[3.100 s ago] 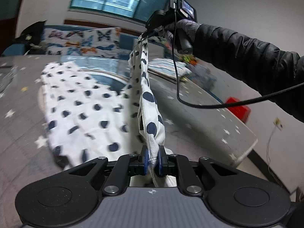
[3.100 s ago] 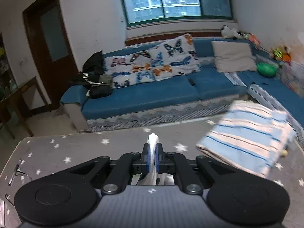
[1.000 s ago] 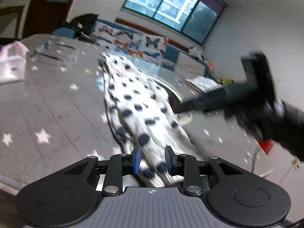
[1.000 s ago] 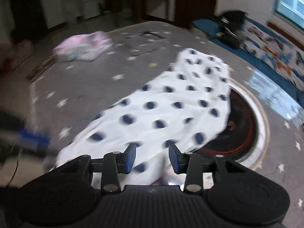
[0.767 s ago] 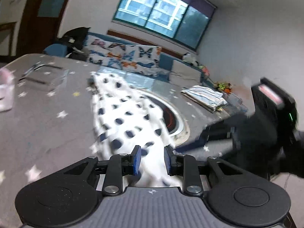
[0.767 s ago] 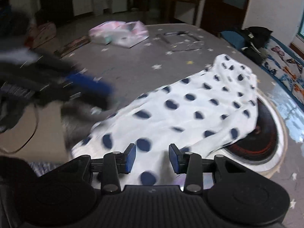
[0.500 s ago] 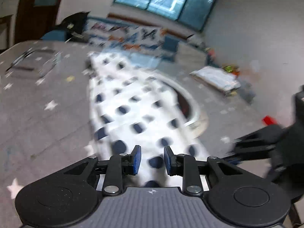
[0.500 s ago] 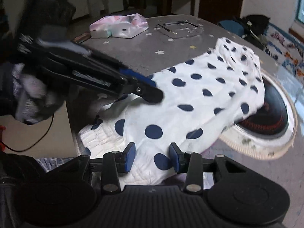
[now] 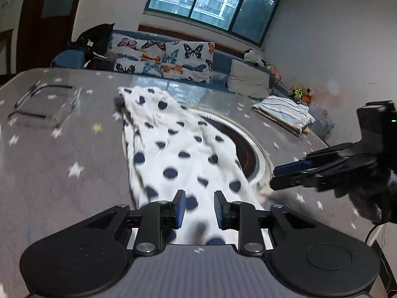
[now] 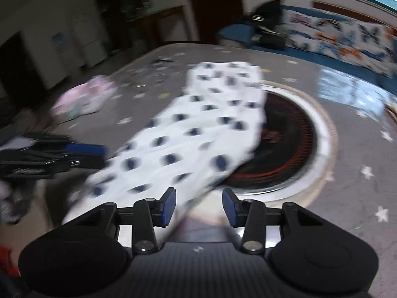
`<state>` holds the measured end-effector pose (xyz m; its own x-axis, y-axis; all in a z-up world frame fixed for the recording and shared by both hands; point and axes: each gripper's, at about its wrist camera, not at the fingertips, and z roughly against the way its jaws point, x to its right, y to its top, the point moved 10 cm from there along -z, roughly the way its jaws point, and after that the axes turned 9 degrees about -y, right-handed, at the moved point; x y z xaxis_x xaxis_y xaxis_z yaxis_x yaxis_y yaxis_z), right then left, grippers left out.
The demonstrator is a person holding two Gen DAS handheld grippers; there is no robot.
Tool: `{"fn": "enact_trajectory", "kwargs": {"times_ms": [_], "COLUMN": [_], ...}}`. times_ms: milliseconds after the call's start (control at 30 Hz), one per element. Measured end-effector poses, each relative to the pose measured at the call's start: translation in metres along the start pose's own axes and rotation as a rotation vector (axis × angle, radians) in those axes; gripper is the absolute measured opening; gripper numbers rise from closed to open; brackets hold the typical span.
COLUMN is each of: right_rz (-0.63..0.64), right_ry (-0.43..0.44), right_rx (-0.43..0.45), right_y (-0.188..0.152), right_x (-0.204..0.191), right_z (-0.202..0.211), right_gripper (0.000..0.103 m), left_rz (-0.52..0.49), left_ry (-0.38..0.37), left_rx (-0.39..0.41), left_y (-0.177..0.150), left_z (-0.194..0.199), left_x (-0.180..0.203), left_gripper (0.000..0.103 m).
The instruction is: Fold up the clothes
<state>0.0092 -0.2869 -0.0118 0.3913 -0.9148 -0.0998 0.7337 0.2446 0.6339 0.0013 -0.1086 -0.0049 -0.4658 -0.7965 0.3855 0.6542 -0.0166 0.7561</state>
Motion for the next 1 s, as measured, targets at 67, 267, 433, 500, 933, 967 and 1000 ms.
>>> {"fn": "enact_trajectory", "kwargs": {"times_ms": [67,267,433,500,933,967,1000], "right_rz": [-0.049,-0.123,-0.142,-0.143,-0.111,-0.115,-0.12], "right_ry": [-0.017,-0.048,-0.064,-0.066,-0.074,-0.082,-0.091], "right_rx": [0.001,0.007,0.021,0.022,0.056,0.061,0.066], "right_y": [0.006,0.018,0.025,0.026,0.029,0.03,0.03], "right_x": [0.012,0.028,0.032,0.033,0.017,0.017,0.017], "right_z": [-0.012,-0.045,-0.061,-0.066,-0.081,-0.08,-0.08], "right_gripper": [0.035,0.035,0.035,0.035,0.016,0.014,0.01], "left_rz": [-0.001,0.013,0.018,0.02,0.008,0.004,0.001], "left_ry": [0.013,0.055,0.06,0.061,0.067,0.069,0.071], "left_rx": [-0.003,-0.047,-0.055,-0.058,-0.064,-0.064,-0.065], "left_y": [0.007,0.005,0.001,0.0,-0.005,-0.005,-0.005], "left_z": [-0.012,-0.039,-0.041,-0.042,-0.045,-0.046,-0.046], "left_x": [-0.005,-0.024,-0.029,-0.031,-0.034,-0.034,-0.034], "left_gripper": [0.028,0.028,0.029,0.03,0.037,0.037,0.037]}}
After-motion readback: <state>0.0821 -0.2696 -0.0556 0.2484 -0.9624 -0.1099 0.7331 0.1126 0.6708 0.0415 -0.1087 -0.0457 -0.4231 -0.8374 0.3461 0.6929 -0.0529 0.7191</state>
